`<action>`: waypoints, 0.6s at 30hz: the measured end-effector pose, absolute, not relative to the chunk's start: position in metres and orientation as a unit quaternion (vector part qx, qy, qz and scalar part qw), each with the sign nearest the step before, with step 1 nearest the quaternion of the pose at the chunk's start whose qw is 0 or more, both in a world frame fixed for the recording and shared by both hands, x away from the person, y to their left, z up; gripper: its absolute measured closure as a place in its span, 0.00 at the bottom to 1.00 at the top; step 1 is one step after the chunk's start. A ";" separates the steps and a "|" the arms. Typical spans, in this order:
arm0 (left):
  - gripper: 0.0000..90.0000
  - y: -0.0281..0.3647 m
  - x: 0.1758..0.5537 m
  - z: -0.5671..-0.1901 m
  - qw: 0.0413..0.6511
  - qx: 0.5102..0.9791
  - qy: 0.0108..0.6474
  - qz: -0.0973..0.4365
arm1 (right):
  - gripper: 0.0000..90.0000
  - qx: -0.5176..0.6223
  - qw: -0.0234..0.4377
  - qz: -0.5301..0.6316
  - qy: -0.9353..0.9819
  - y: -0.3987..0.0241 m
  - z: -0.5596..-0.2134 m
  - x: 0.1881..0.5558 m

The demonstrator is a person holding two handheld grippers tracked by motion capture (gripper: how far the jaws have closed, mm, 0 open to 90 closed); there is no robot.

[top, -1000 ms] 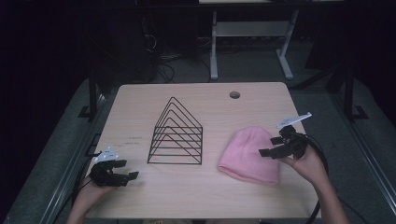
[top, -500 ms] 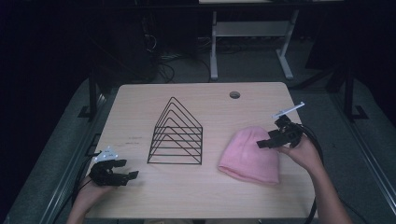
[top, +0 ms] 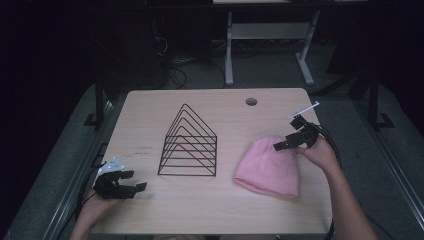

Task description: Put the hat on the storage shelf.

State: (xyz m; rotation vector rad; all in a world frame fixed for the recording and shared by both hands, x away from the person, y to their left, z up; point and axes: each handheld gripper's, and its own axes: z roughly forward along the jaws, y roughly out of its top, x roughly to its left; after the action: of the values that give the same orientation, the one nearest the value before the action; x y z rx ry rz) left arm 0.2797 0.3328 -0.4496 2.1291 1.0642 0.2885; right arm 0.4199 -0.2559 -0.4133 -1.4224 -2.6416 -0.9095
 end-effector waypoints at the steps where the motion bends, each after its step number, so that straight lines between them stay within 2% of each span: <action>1: 0.27 0.333 0.280 -0.450 0.365 0.826 0.415 0.112 | 0.25 -0.454 0.005 -0.290 -0.842 -0.256 -0.415 0.422; 10: 0.27 0.335 0.281 -0.451 0.364 0.826 0.416 0.109 | 0.26 -0.470 0.013 -0.269 -0.841 -0.254 -0.422 0.442; 18: 0.27 0.334 0.280 -0.453 0.363 0.825 0.420 0.109 | 0.33 -0.487 0.028 -0.236 -0.840 -0.255 -0.438 0.452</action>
State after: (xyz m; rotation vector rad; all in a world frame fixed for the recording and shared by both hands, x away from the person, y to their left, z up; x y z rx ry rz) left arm 0.2795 0.3342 -0.4533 2.1237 1.0802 0.2794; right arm 0.4525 -0.2547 -0.4379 -1.5030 -2.5940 -0.7296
